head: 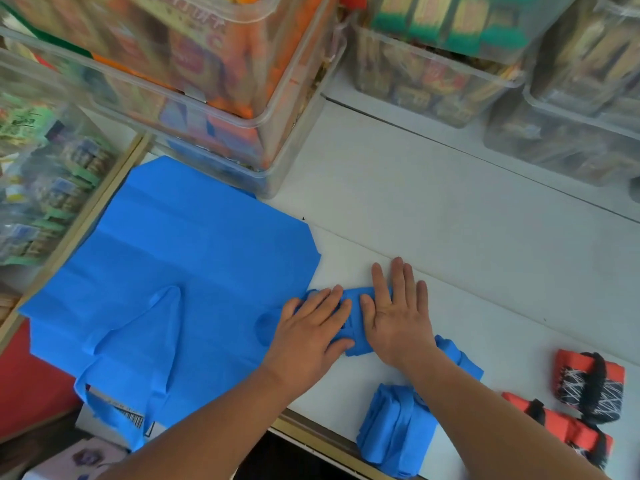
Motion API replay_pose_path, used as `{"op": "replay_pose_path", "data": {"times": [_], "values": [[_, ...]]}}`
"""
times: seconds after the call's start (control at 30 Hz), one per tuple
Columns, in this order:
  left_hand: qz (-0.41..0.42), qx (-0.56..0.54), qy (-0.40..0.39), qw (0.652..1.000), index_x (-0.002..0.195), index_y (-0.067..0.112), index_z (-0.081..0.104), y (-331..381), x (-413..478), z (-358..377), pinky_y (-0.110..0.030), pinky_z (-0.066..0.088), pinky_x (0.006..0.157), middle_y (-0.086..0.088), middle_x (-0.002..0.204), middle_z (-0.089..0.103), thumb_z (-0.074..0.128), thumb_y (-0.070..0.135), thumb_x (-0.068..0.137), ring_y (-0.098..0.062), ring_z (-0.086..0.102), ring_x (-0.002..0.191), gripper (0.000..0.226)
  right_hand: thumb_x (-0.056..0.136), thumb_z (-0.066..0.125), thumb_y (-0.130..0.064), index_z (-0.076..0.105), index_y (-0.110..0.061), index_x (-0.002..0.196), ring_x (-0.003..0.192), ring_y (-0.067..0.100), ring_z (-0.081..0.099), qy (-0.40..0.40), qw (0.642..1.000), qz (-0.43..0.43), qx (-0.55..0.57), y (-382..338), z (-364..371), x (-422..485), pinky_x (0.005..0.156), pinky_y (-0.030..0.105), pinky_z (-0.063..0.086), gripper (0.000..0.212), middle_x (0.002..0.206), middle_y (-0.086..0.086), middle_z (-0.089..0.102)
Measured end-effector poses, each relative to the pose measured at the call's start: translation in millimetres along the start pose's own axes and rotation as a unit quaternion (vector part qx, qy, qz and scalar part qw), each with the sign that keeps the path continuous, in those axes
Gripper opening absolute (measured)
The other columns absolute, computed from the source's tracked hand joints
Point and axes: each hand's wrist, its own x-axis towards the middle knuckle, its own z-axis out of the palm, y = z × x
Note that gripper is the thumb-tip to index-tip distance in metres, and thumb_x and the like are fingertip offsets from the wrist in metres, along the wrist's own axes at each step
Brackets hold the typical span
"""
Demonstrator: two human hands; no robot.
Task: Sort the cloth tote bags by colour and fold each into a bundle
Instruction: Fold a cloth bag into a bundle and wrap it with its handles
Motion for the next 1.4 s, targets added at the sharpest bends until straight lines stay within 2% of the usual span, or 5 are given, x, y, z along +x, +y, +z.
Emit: {"op": "replay_pose_path", "data": {"times": [0.23,0.5,0.7,1.0,1.4], "values": [[-0.055,-0.051,-0.031,0.997,0.141,0.034,0.056,4,-1,3,-0.040,0.035,0.107,0.009,0.155,0.046,0.053,0.058,0.093,-0.009,0.039,0.144,0.054,0.094,0.054,-0.036,0.009,-0.006,0.161,0.157,0.031,-0.003,0.054,0.983,-0.146,-0.094,-25,-25,-21,0.124,0.058,0.009,0.087,0.169,0.016,-0.003],[0.059,-0.024,-0.002,0.998,0.131,0.025,0.063,-17,-11,4,-0.055,0.016,0.117,0.004,0.145,0.056,0.074,0.051,0.083,-0.014,0.048,0.137,0.056,0.085,-0.029,-0.066,-0.024,-0.027,0.155,0.144,0.010,-0.041,-0.071,0.992,-0.106,0.000,-10,0,-24,0.124,0.047,-0.013,0.081,0.159,-0.010,-0.038],[0.092,-0.155,-0.012,0.984,0.096,0.019,0.069,-32,-16,-28,-0.043,0.024,0.121,0.005,0.140,0.059,0.071,0.032,0.087,-0.011,0.052,0.132,0.016,0.074,-0.035,-0.070,-0.038,-0.031,0.146,0.131,0.010,-0.054,-0.154,0.986,-0.069,-0.004,-21,-13,-21,0.119,0.050,-0.023,0.082,0.147,-0.012,-0.053],[-0.238,-0.519,-0.107,0.814,0.091,0.013,0.075,-41,-32,-107,-0.028,0.045,0.066,0.004,0.077,0.065,0.080,0.040,0.077,-0.006,0.056,0.069,0.030,0.079,-0.020,-0.071,-0.033,-0.037,0.147,0.131,0.001,-0.052,-0.109,0.991,-0.032,0.076,-32,-11,-26,0.120,0.046,-0.023,0.077,0.157,-0.015,-0.041],[-0.341,-0.591,0.052,0.729,0.080,-0.002,0.060,-42,4,-93,-0.027,0.045,0.069,-0.006,0.072,0.055,0.077,0.022,0.090,-0.014,0.052,0.070,0.031,0.089,-0.014,-0.075,-0.020,-0.022,0.156,0.152,0.021,-0.027,0.010,1.000,0.008,0.000,-49,9,-30,0.122,0.048,-0.020,0.086,0.166,0.000,-0.024]]}}
